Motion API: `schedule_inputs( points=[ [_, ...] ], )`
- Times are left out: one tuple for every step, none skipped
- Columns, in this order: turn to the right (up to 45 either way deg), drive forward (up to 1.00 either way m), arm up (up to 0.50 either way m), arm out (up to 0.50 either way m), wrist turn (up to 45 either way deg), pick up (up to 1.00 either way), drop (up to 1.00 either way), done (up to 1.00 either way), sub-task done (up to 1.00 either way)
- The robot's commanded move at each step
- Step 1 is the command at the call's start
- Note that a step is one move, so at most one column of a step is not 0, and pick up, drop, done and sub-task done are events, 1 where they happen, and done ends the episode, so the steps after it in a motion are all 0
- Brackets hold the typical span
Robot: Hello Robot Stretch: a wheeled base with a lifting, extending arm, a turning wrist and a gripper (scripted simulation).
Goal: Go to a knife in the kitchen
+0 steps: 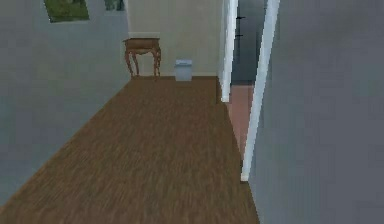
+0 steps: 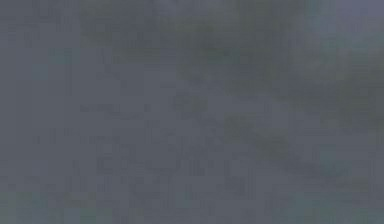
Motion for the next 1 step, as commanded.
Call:
schedule_inputs(
  points=[
    [0.0,1.0,0.0,0.0,0.0,0.0,0.0,0.0,0.0]
  ],
)
